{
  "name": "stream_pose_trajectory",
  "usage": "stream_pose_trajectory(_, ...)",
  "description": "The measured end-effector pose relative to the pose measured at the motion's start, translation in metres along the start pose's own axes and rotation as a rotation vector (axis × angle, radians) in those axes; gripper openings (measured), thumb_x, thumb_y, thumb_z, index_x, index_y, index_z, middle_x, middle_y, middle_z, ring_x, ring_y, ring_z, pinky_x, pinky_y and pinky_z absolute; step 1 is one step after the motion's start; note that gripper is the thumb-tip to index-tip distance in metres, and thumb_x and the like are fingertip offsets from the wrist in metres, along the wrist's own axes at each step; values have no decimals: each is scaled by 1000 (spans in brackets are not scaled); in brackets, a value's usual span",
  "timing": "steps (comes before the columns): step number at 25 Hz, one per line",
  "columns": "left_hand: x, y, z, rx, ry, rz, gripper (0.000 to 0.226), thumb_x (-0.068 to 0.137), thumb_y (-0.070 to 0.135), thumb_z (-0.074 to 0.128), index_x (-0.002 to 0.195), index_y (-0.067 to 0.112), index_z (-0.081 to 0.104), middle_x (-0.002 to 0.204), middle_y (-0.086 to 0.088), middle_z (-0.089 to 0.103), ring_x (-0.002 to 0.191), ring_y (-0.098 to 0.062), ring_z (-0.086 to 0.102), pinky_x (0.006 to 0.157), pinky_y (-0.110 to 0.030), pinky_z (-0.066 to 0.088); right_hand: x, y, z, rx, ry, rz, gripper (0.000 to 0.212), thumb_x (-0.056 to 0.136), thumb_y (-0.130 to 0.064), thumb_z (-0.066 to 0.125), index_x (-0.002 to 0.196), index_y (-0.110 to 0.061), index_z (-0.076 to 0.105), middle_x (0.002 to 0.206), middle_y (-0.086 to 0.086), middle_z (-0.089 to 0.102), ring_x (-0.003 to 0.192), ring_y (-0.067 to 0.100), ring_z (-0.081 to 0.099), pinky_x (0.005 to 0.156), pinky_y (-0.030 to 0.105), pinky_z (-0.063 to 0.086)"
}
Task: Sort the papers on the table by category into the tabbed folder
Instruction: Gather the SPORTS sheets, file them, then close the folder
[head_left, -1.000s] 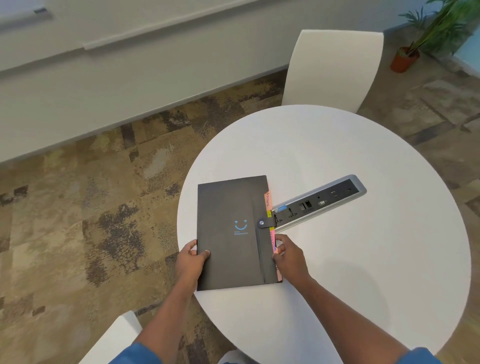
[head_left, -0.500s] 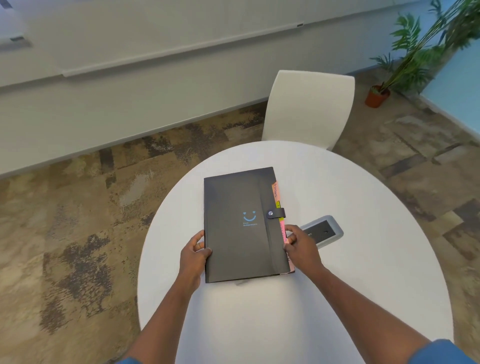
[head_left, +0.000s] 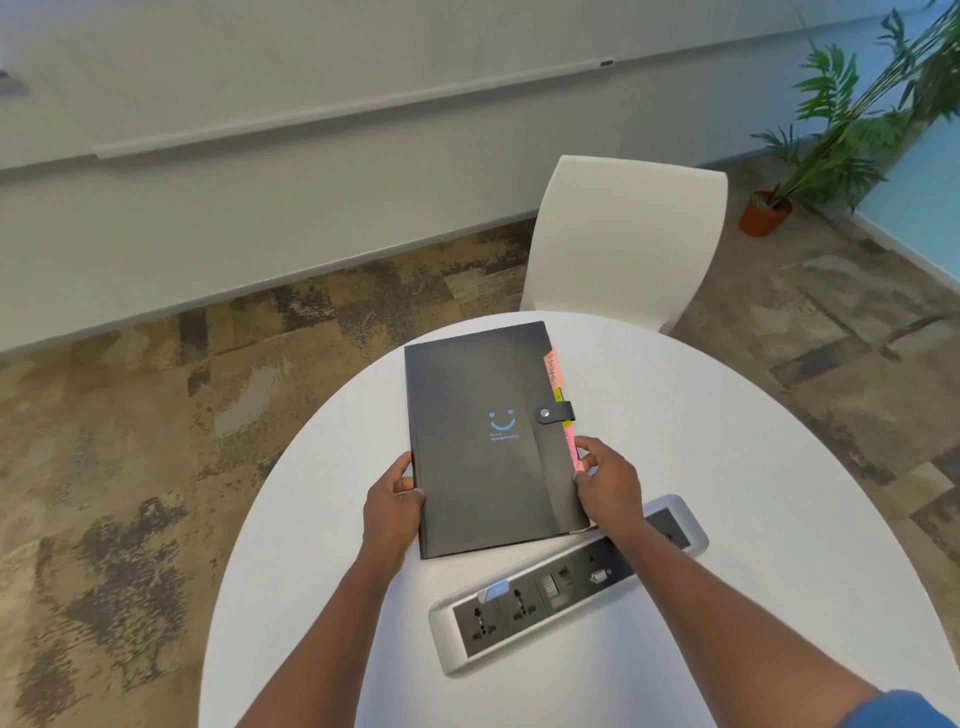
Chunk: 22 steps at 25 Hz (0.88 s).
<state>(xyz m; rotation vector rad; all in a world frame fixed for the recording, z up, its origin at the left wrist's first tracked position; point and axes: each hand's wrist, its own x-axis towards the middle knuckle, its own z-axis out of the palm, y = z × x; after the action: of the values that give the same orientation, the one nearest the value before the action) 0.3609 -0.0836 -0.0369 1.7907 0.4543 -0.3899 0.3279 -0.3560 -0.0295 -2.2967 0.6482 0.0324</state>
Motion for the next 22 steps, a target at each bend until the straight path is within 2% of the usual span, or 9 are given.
stream_pose_trajectory(3, 7, -1, 8, 175, 64, 87, 57, 93, -1, 46, 142, 27, 51, 97, 5, 69, 91, -17, 64, 81, -31, 52, 10, 5, 4, -5, 9, 7, 42, 86, 2, 58, 122, -18, 67, 108, 6, 71, 99, 28, 64, 85, 32, 50)
stream_pose_trajectory(7, 5, -7, 14, 433, 132, 256, 47, 92, 4, 46, 132, 24, 60, 93, -1, 61, 92, -22, 59, 75, -26, 43, 12, 9, 2, 38, 24, 81, 37, 92, -3, 56, 126, -13, 65, 123, 8, 68, 110, 28, 61, 91, 27, 44)
stream_pose_trajectory(8, 3, -8, 16, 552, 137, 289, 43, 92, 7, 47, 130, 23, 59, 99, -5, 59, 98, -24, 57, 77, -27, 44, 11, 5, 1, 48, 56, 108, 37, 93, -5, 55, 128, -12, 62, 125, 10, 65, 114, 29, 59, 94, 30, 44)
stream_pose_trajectory(10, -3, -8, 24, 799, 172, 377, 46, 93, 16, 53, 139, 19, 49, 127, -9, 53, 117, -28, 50, 92, -36, 47, 6, -6, 4, -22, 135, 52, 38, 93, -10, 56, 131, -12, 57, 131, 10, 58, 119, 30, 55, 99, 38, 44)
stream_pose_trajectory(13, -14, -12, 49, 939, 62, 523, 59, 96, 34, 49, 151, 16, 35, 156, -10, 33, 142, -31, 33, 116, -43, 31, -10, -12, 25, -244, 56, -207, 52, 93, -26, 58, 142, -13, 47, 149, 9, 46, 135, 29, 44, 110, 42, 39)
stream_pose_trajectory(15, -17, -26, 63, 1034, -18, 493, 64, 98, 45, 26, 156, 20, 21, 165, -7, 13, 152, -30, 11, 122, -48, 14, -16, -1, 40, -400, -76, -219, 64, 96, -41, 49, 153, -17, 31, 162, 8, 25, 148, 29, 25, 118, 45, 27)
stream_pose_trajectory(17, -15, -41, 66, 1083, 5, 485, 66, 96, 48, 14, 158, 22, 13, 166, -4, 5, 153, -27, 1, 123, -50, 5, -19, 13, 51, -510, -130, -202, 67, 99, -50, 29, 157, -22, 16, 166, 4, 8, 152, 29, 9, 121, 48, 15)
stream_pose_trajectory(19, -13, -48, 66, 1109, 54, 520, 64, 98, 46, 17, 158, 21, 14, 166, -4, 7, 153, -26, 1, 122, -50, 5, -22, 20, 58, -552, -86, -232, 69, 96, -53, 12, 158, -22, 9, 166, 4, 2, 153, 29, 2, 122, 50, 9)
stream_pose_trajectory(22, -13, -53, 70, 1112, 107, 555, 63, 99, 42, 24, 158, 20, 16, 166, -5, 9, 153, -25, 2, 122, -50, 7, -24, 25, 67, -616, -7, -258, 66, 99, -49, 11, 158, -19, 9, 166, 7, 3, 153, 30, 4, 121, 51, 10)
